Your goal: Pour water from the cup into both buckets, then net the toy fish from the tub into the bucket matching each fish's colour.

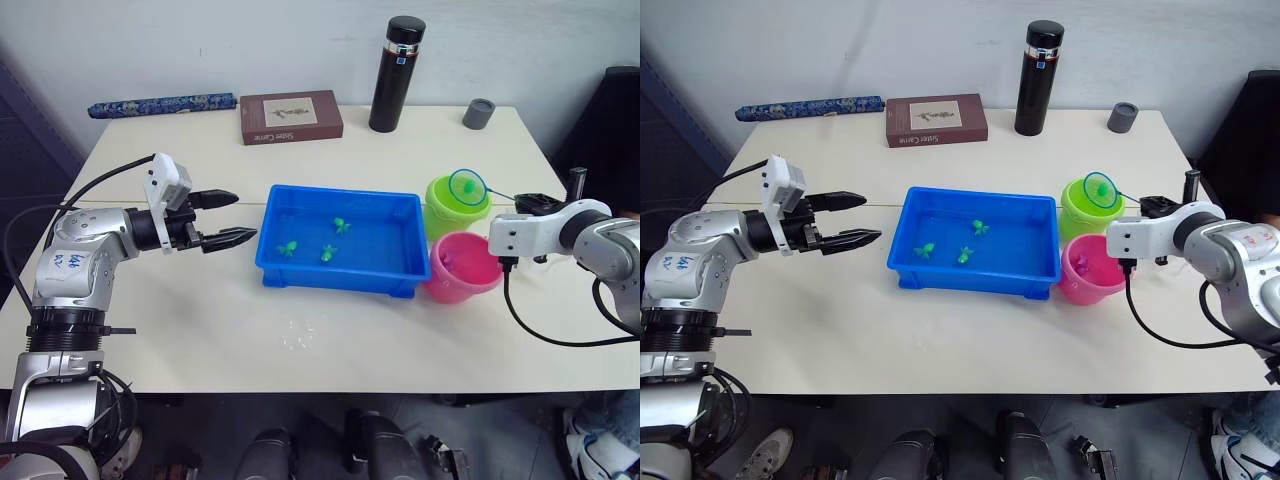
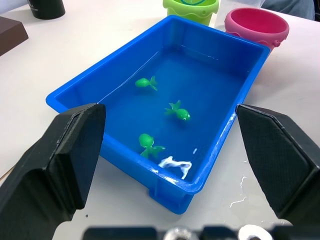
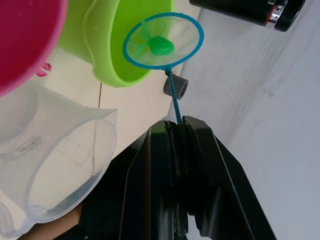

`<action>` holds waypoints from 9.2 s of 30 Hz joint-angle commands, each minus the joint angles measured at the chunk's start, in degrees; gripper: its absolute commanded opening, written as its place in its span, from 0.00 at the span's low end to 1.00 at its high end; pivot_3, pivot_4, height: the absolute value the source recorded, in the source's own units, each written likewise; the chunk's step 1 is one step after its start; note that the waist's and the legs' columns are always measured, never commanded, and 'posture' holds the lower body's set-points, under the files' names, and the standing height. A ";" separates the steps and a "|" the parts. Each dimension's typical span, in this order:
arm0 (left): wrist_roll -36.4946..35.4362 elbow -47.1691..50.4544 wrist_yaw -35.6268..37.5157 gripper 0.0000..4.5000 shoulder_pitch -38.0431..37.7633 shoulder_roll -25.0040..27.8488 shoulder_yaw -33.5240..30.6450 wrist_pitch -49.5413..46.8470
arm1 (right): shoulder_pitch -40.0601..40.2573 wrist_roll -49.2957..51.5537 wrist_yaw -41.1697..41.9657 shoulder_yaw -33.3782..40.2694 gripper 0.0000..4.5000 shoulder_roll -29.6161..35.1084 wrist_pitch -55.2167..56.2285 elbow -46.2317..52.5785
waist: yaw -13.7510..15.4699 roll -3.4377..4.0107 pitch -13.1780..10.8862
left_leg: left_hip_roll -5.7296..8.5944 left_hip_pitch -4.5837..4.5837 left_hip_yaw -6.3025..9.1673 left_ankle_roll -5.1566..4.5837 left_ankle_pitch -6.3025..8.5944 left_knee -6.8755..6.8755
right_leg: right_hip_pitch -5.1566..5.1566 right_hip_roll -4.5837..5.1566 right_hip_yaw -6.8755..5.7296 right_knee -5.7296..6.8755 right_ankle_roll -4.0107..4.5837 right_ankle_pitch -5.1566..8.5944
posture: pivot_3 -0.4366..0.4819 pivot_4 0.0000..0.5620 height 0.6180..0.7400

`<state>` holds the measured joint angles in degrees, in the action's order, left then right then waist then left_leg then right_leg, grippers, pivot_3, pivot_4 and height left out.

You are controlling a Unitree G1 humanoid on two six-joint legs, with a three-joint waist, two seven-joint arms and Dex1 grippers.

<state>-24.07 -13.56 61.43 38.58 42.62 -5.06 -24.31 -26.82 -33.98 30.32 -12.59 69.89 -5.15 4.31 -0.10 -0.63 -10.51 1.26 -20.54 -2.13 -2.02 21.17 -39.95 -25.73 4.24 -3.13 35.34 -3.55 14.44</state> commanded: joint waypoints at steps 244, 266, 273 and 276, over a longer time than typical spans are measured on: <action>-4.05 9.94 3.51 0.99 -3.78 0.42 -1.84 1.40 | -18.54 46.01 19.85 22.18 0.00 -16.36 -41.67 -11.93 | -0.01 0.01 -0.01 | 0.02 0.03 0.06 0.01 -0.01 -0.02 | 0.01 0.10 -0.03 0.15 0.04 0.02 | 0.48 0.27 1.00; -0.53 -1.18 8.05 0.99 4.36 -4.12 2.60 6.93 | -1.27 16.56 5.49 10.17 0.00 -4.66 -12.59 2.00 | 0.06 0.02 -0.01 | 0.02 0.02 -0.02 0.01 -0.01 -0.07 | 0.00 0.01 0.00 0.17 0.02 0.01 | 0.48 0.27 1.00; 0.19 -4.03 9.40 0.99 6.45 -5.47 3.44 8.07 | 3.60 2.66 0.29 8.63 0.00 -0.43 -3.48 4.50 | 0.17 0.02 0.00 | 0.02 0.03 -0.02 0.02 -0.02 -0.08 | 0.01 0.01 0.00 0.16 0.02 0.01 | 0.48 0.27 1.00; 0.49 -4.84 9.80 0.99 6.98 -5.86 3.63 8.42 | 5.65 -1.76 -1.89 9.02 0.00 -0.04 -1.09 4.63 | 0.13 0.02 0.00 | 0.02 0.03 -0.03 0.03 -0.02 -0.09 | 0.02 -0.03 0.00 0.17 0.02 0.01 | 0.48 0.27 1.00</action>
<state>-24.06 -18.82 70.79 44.37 36.68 -1.11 -16.77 -21.07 -33.22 30.19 -4.88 68.56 -7.45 7.66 0.03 -0.61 -10.52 1.27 -20.51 -2.16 -1.99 21.14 -40.04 -25.72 4.20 -3.13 35.51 -3.53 14.45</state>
